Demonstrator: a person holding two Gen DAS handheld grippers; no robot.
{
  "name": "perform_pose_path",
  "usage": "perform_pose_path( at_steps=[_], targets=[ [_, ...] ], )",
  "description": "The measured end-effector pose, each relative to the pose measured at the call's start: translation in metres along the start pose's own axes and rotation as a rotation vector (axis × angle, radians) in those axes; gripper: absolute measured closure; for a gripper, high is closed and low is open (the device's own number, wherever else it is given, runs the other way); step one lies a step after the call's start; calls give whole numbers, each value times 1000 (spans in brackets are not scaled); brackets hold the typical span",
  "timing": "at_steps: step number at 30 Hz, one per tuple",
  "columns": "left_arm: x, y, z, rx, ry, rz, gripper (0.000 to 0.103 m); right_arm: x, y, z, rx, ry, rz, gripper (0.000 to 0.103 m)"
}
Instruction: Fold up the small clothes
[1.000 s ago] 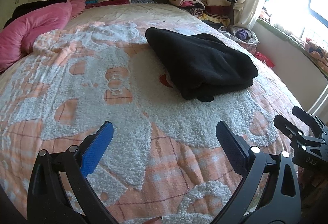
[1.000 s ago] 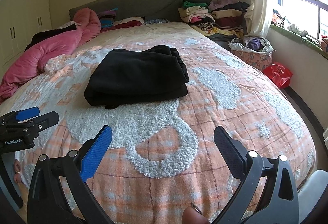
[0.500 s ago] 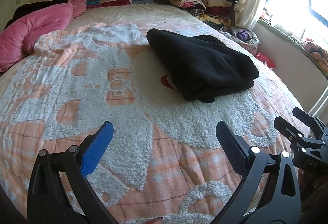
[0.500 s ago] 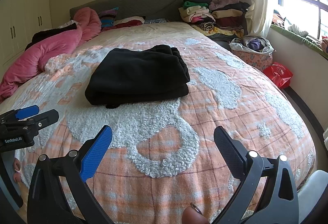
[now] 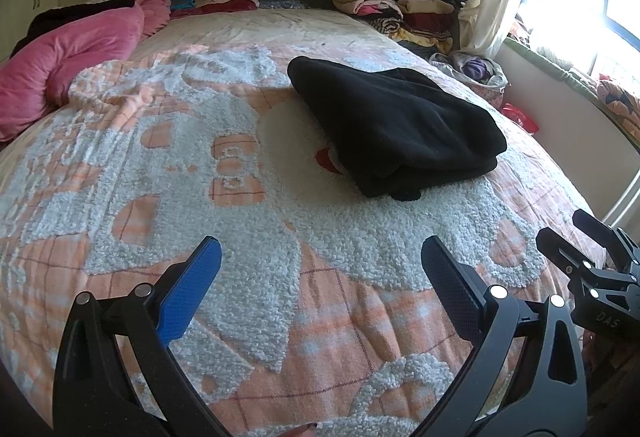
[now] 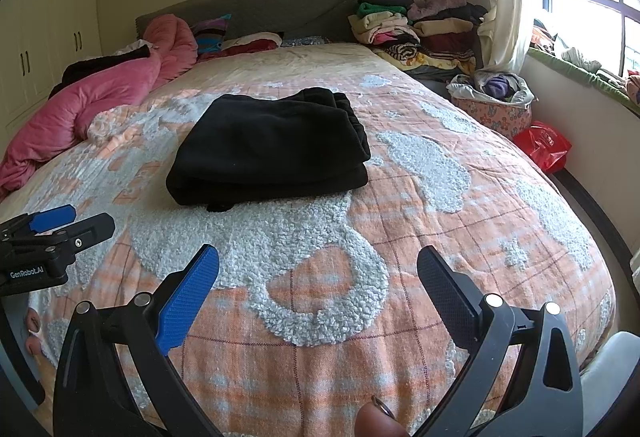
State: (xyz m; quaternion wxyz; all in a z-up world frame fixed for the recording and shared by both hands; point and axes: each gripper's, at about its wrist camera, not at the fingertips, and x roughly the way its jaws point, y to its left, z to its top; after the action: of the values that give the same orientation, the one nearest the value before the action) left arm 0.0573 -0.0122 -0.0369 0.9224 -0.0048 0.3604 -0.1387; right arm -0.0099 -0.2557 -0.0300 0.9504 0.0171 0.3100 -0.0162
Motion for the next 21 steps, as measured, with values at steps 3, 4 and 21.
perform_pose_path(
  at_steps=[3,4,21],
  targets=[
    [1,0,0,-1,5,2,9,0,0,0,-1,0,1,4],
    [1,0,0,0,5,4,9,0,0,-1,-3,0,2,4],
    [1,-1,0,4,9,6,9,2,1,0,-9,7,6,4]
  ],
)
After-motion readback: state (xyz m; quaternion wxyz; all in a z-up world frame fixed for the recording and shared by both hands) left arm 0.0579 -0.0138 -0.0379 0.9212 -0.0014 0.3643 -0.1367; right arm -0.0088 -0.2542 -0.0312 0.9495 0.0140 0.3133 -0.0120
